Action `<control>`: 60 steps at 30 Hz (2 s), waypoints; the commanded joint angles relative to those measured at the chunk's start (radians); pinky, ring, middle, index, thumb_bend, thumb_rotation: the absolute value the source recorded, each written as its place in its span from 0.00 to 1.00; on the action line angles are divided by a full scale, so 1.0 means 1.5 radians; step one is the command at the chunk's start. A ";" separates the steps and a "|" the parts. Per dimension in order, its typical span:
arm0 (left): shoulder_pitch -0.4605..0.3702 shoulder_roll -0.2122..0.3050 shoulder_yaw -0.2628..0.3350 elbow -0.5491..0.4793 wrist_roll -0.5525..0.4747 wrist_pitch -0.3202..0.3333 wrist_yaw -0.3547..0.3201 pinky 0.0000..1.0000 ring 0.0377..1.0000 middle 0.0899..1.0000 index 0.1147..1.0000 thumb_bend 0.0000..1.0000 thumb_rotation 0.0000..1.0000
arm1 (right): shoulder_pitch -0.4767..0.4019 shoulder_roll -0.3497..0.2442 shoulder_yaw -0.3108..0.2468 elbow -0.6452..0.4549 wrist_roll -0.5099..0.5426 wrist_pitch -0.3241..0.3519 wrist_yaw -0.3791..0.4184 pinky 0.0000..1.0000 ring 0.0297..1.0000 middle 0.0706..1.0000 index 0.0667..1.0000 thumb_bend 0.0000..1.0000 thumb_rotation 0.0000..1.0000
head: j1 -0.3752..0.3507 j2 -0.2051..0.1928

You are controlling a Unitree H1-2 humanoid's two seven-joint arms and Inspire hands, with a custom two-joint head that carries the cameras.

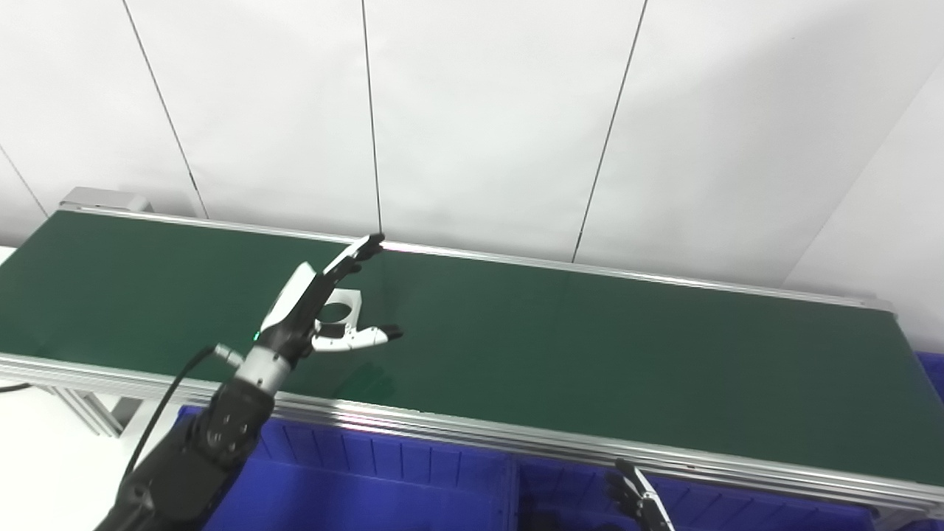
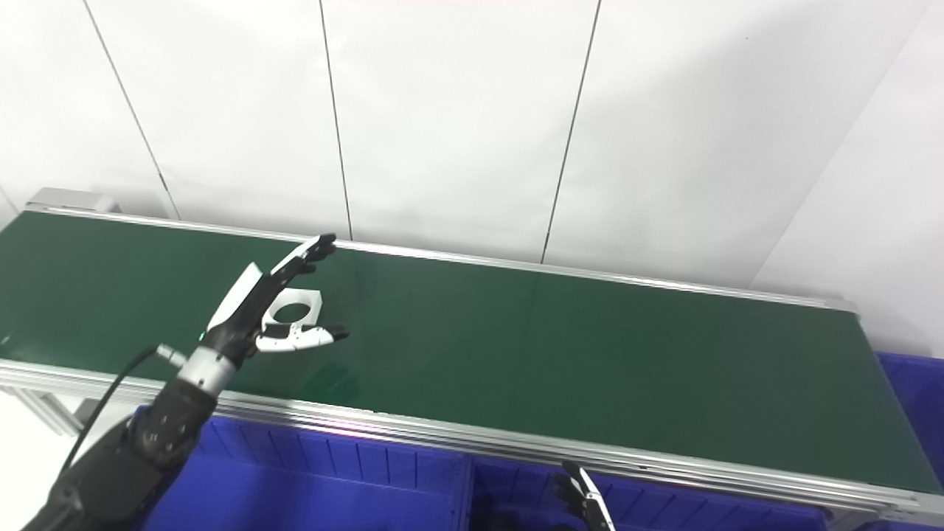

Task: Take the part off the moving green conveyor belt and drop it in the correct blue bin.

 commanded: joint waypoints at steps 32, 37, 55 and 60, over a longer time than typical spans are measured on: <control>-0.259 -0.038 -0.091 0.344 0.248 0.107 -0.027 0.78 0.85 0.88 0.88 0.76 0.00 | 0.013 -0.018 -0.013 -0.057 -0.021 -0.035 -0.028 0.77 0.77 0.79 0.86 0.82 0.49 | 0.034 0.023; -0.258 -0.047 -0.088 0.346 0.238 0.119 -0.050 0.36 0.42 0.48 0.61 0.51 0.00 | 0.015 -0.017 -0.015 -0.058 -0.032 -0.035 -0.040 0.76 0.76 0.78 0.85 0.82 0.49 | 0.034 0.027; -0.149 -0.029 0.000 0.068 0.192 0.118 -0.031 0.35 0.36 0.42 0.47 0.50 0.00 | 0.014 -0.025 -0.005 -0.065 -0.027 -0.035 -0.046 0.74 0.75 0.78 0.85 0.80 0.49 | 0.029 0.039; -0.076 -0.038 0.066 -0.093 0.137 0.112 -0.036 0.42 0.40 0.46 0.43 0.50 0.00 | 0.019 -0.023 -0.004 -0.077 -0.021 -0.035 -0.038 0.76 0.77 0.79 0.86 0.81 0.49 | 0.002 0.053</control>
